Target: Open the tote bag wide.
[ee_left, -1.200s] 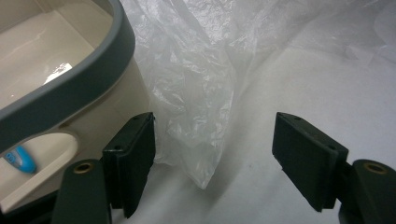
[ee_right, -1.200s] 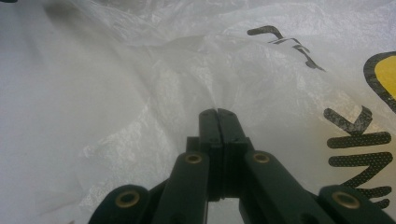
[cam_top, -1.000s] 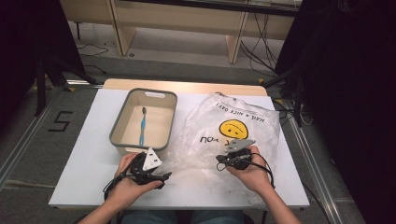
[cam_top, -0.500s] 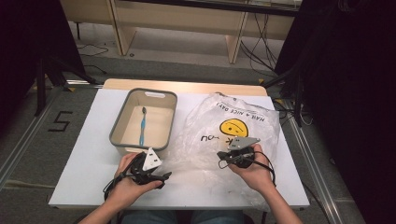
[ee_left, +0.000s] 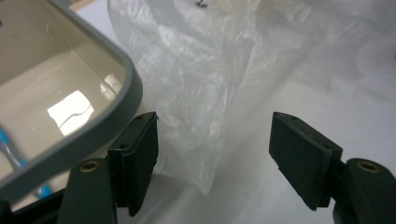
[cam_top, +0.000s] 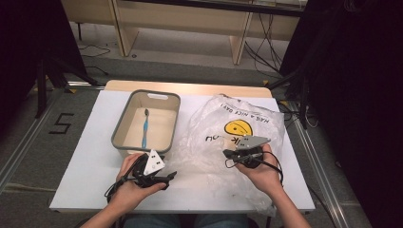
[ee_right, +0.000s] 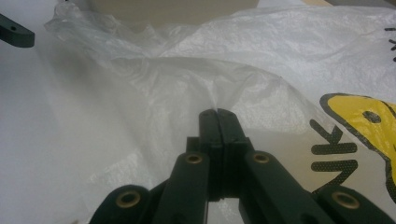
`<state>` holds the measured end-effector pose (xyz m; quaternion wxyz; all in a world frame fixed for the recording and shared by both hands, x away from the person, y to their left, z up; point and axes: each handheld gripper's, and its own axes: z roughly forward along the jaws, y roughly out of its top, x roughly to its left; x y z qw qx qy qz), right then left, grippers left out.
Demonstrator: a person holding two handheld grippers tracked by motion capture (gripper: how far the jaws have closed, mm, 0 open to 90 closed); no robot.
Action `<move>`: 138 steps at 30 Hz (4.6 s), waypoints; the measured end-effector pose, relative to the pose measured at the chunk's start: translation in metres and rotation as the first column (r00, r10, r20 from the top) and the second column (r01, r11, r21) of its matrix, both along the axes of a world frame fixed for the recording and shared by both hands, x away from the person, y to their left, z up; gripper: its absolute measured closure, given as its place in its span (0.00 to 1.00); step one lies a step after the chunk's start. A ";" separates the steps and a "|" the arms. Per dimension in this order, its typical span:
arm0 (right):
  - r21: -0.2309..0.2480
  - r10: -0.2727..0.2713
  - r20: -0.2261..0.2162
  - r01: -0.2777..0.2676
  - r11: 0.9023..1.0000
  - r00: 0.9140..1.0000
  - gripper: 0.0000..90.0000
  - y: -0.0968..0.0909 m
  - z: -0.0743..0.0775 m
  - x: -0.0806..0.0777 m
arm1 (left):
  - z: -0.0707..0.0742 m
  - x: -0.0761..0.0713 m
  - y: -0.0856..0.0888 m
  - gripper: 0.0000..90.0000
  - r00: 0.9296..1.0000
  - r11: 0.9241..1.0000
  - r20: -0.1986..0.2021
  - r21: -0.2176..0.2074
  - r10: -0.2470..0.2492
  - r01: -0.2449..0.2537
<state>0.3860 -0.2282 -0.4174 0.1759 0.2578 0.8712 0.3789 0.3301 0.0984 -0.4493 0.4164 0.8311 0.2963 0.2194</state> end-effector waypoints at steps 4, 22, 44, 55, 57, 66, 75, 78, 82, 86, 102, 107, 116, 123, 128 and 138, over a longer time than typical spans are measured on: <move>0.010 -0.005 0.009 0.005 1.000 1.000 1.00 -0.003 0.005 0.000 | 0.012 -0.002 -0.007 0.37 0.999 0.999 0.026 -0.034 -0.019 0.020; 0.014 0.008 0.030 -0.009 1.000 1.000 1.00 -0.003 0.022 0.001 | 0.045 0.041 -0.076 0.36 0.991 0.994 0.080 0.039 -0.106 0.103; 0.024 0.022 0.038 -0.023 0.999 0.999 1.00 0.000 0.028 0.000 | 0.039 0.075 -0.116 0.90 0.977 0.976 0.116 0.150 -0.177 0.159; 0.024 0.001 0.031 -0.001 1.000 1.000 0.84 0.000 0.023 -0.001 | 0.048 0.078 -0.118 0.99 0.982 0.986 0.122 0.100 -0.145 0.133; 0.026 -0.020 0.038 0.019 0.999 0.999 0.71 -0.001 0.021 -0.003 | 0.049 0.079 -0.118 0.99 0.982 0.986 0.122 0.100 -0.142 0.130; -0.050 -0.034 0.068 0.038 0.998 0.997 0.30 -0.005 0.004 -0.016 | 0.050 0.082 -0.117 0.99 0.986 0.990 0.117 0.090 -0.121 0.111; -0.122 -0.071 0.084 0.081 0.989 0.994 0.68 -0.011 -0.005 -0.015 | 0.052 0.083 -0.114 0.99 0.986 0.991 0.121 0.085 -0.112 0.102; -0.109 -0.085 0.098 0.096 0.989 0.992 0.88 -0.015 0.002 -0.015 | 0.052 0.083 -0.114 0.99 0.986 0.991 0.124 0.083 -0.111 0.101; -0.065 -0.112 0.141 0.122 0.990 0.984 1.00 -0.021 0.012 -0.017 | 0.052 0.084 -0.114 0.99 0.986 0.991 0.122 0.090 -0.110 0.099; -0.009 -0.142 0.183 0.146 0.989 0.973 1.00 -0.026 0.023 -0.019 | 0.052 0.084 -0.114 0.99 0.985 0.991 0.128 0.089 -0.112 0.101; 0.073 -0.208 0.251 0.196 0.978 0.945 1.00 -0.029 0.041 -0.017 | 0.056 0.081 -0.108 0.60 0.982 0.992 0.161 0.085 -0.103 0.090; 0.087 -0.230 0.249 0.215 0.973 0.941 1.00 -0.031 0.044 -0.016 | 0.052 0.080 -0.102 0.57 0.981 0.986 0.149 0.134 -0.122 0.103; 0.094 -0.228 0.239 0.212 0.973 0.944 1.00 -0.031 0.042 -0.015 | 0.048 0.080 -0.107 0.92 0.981 0.980 0.109 0.140 -0.158 0.143; 0.083 -0.191 0.204 0.177 0.981 0.960 0.92 -0.029 0.037 -0.015 | 0.057 0.084 -0.108 0.99 0.982 0.990 0.142 0.090 -0.121 0.109; 0.059 -0.159 0.197 0.150 0.987 0.967 0.63 -0.020 0.034 -0.014 | 0.061 0.084 -0.111 0.99 0.979 0.989 0.164 0.095 -0.125 0.110; 0.009 -0.122 0.216 0.123 0.992 0.969 0.53 0.002 0.027 -0.005 | 0.061 0.083 -0.112 0.99 0.976 0.989 0.175 0.101 -0.129 0.112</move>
